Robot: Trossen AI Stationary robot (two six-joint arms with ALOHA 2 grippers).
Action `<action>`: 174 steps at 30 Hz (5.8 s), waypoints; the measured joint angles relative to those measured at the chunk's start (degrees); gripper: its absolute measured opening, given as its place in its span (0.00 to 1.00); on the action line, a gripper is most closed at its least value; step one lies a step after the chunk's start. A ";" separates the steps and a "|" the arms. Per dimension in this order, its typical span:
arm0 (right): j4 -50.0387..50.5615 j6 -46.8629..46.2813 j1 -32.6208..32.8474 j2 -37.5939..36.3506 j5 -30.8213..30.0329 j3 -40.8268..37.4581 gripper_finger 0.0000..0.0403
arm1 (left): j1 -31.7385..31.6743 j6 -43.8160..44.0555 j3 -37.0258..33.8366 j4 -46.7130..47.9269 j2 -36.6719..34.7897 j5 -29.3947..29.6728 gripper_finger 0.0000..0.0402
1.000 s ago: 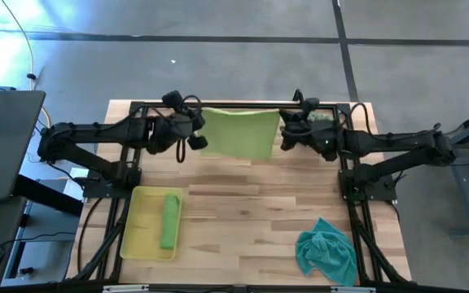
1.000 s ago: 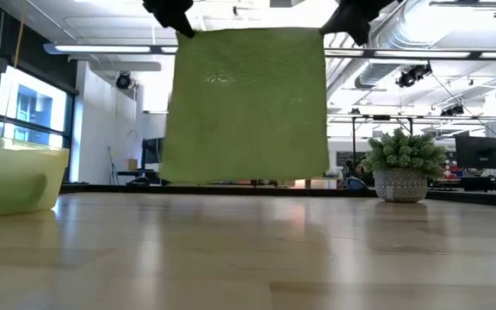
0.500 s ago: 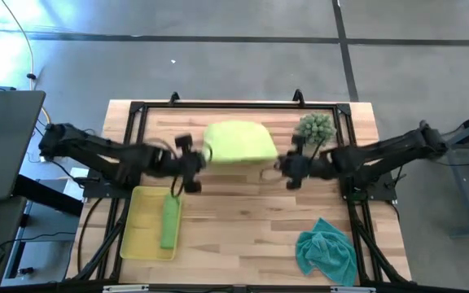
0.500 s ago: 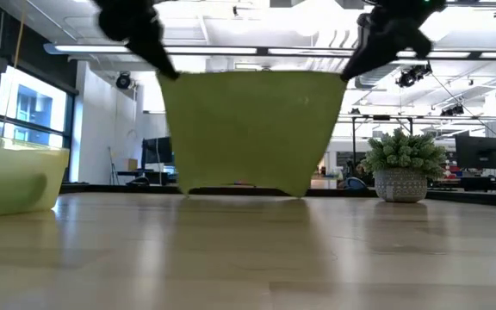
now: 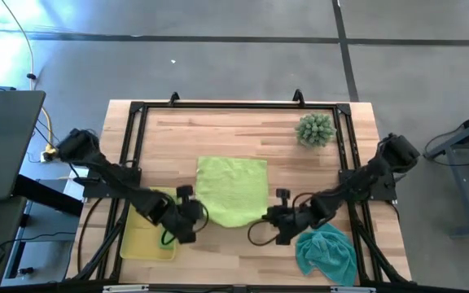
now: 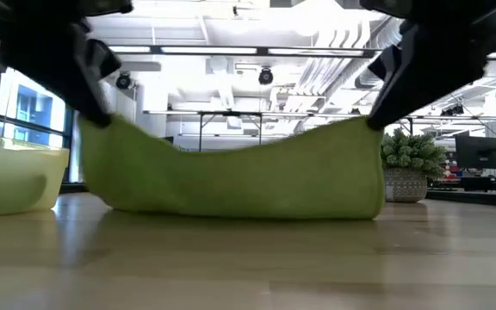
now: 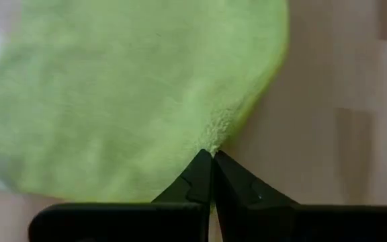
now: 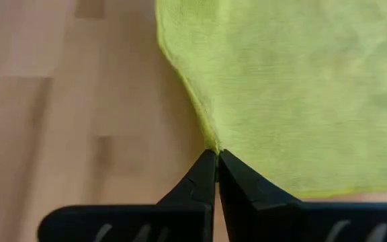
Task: Roll microfiber towels into tight, uniform cylinder then place into a basket
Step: Fold the light green microfiber towel
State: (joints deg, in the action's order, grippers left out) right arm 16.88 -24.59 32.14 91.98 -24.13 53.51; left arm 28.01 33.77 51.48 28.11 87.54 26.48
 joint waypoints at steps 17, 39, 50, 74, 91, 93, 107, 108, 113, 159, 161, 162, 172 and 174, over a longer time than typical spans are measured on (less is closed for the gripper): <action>8.75 7.99 -11.85 -1.09 -3.01 -0.02 0.00 | -7.89 0.78 0.93 8.56 2.56 6.92 0.00; 2.66 14.20 -28.67 5.71 0.71 -0.02 0.00 | -25.14 -7.85 0.75 6.53 4.94 1.17 0.01; 1.06 17.55 -29.66 6.17 -1.03 -0.02 0.00 | -25.66 -8.56 1.03 6.51 8.76 4.22 0.01; 1.51 18.64 -29.94 5.95 -10.22 0.01 0.00 | -28.68 -11.28 1.25 6.49 7.83 14.92 0.01; 1.45 17.08 -32.89 5.95 -4.08 0.01 0.00 | -33.76 -17.66 1.25 4.63 7.81 9.14 0.01; 1.45 16.99 -32.89 5.95 -4.06 0.01 0.02 | -34.16 -19.07 1.25 3.65 7.81 9.10 0.01; 1.41 14.56 -32.89 3.78 1.36 0.01 0.38 | -34.84 -21.58 1.25 2.04 7.81 8.44 0.01; 1.18 13.49 -32.89 3.80 3.70 0.01 0.38 | -34.84 -21.58 1.25 2.04 7.81 8.45 0.01; 1.14 7.58 -32.38 6.25 9.89 -0.02 0.38 | -34.84 -21.55 1.25 3.37 7.81 9.51 0.04; 3.14 -11.76 -30.42 6.69 5.42 2.19 0.38 | -28.12 -23.09 6.44 -1.89 8.13 -24.02 0.33; 3.12 -13.99 -28.36 7.27 2.53 1.17 0.38 | -28.59 -26.59 6.47 -1.93 7.94 -21.16 0.33; 3.78 -15.06 -27.60 7.70 0.77 0.90 0.38 | -28.98 -28.35 6.43 -1.17 8.01 -20.29 0.33; 3.06 -20.55 -26.73 10.89 -1.90 -1.39 0.38 | -31.84 -30.32 5.33 7.69 13.64 -20.19 0.33; 2.96 -19.98 -27.07 10.99 -2.44 -1.74 0.38 | -31.55 -28.68 5.38 4.32 15.07 -21.10 0.33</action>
State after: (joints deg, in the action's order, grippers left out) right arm 19.84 -44.58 5.07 102.97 -26.57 51.77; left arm -3.54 5.08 56.86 32.43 102.61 5.38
